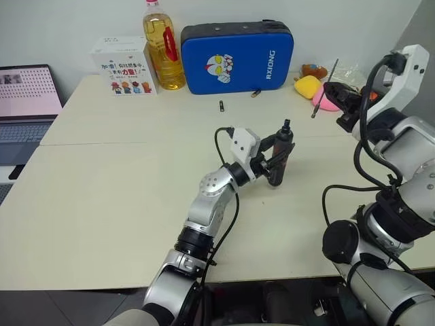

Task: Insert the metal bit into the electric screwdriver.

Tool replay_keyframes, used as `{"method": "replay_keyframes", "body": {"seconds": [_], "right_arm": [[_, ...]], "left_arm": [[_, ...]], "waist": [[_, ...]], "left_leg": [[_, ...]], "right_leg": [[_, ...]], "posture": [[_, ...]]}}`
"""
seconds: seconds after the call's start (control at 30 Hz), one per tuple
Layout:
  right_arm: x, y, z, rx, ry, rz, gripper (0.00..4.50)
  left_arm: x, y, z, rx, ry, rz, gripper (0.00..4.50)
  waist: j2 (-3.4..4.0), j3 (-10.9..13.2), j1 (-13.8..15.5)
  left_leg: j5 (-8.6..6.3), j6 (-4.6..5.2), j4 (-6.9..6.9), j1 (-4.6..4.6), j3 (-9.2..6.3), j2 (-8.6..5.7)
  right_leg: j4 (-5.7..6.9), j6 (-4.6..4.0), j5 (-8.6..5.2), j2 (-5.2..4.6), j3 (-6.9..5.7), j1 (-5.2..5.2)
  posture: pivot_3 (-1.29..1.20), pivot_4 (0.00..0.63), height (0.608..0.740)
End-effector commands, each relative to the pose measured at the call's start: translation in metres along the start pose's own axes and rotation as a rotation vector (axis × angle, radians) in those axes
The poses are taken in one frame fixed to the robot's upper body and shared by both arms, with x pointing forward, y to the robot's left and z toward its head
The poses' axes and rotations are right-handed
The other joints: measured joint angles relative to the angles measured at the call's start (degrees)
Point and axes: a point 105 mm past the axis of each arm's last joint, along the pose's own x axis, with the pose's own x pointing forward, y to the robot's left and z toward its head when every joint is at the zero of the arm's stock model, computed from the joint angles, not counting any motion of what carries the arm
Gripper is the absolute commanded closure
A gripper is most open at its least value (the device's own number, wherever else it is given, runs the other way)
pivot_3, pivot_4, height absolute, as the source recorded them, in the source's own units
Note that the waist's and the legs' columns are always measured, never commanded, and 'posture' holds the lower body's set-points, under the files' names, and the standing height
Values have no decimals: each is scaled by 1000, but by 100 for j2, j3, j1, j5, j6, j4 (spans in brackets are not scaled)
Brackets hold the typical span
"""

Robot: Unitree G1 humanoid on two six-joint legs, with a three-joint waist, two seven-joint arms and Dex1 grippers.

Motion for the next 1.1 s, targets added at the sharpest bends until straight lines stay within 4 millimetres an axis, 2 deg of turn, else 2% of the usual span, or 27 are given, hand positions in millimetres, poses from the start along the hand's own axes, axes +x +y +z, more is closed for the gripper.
{"method": "replay_keyframes", "body": {"seconds": [0.03,0.13,0.27,0.47,0.57,0.8,1.1], "right_arm": [[-2,10,16,-25,-88,26,4474],[-1,17,16,-7,-106,58,4474],[-5,25,15,-6,-111,139,4474],[-17,32,13,-14,-61,300,4474],[-23,29,24,1,-56,355,4474],[-35,21,26,2,-26,403,4474],[-43,25,17,14,-7,447,4474]], "left_arm": [[12,-9,13,70,-46,-34,2811],[15,-10,8,79,-37,-21,2811],[18,-15,12,52,-58,-47,2811],[8,-35,22,-21,-89,-226,2811],[-2,-41,28,-35,-80,-324,2811],[-14,-33,18,-7,-7,-343,2811],[-19,-32,9,-31,14,-336,2811]], "waist": [[1,0,-4],[3,-1,-9],[5,0,-10],[9,1,-19],[13,2,-30],[22,-1,-36],[22,-1,-28]], "left_leg": [[0,0,-1,0,1,0],[0,0,-1,0,2,0],[0,1,-1,-5,1,0],[0,1,0,-9,2,-1],[0,2,-1,-8,1,1],[1,5,-2,-8,4,3],[1,6,-1,-9,3,3]], "right_leg": [[0,0,0,0,1,-1],[1,0,0,0,2,-1],[1,0,0,0,2,-7],[-1,0,0,0,1,-7],[0,0,0,0,1,-6],[0,0,0,2,2,-6],[0,0,0,1,2,-5]], "posture": [[0,150,740],[0,150,740],[0,150,740],[0,150,740],[0,150,740],[0,150,740],[0,150,740]]}}
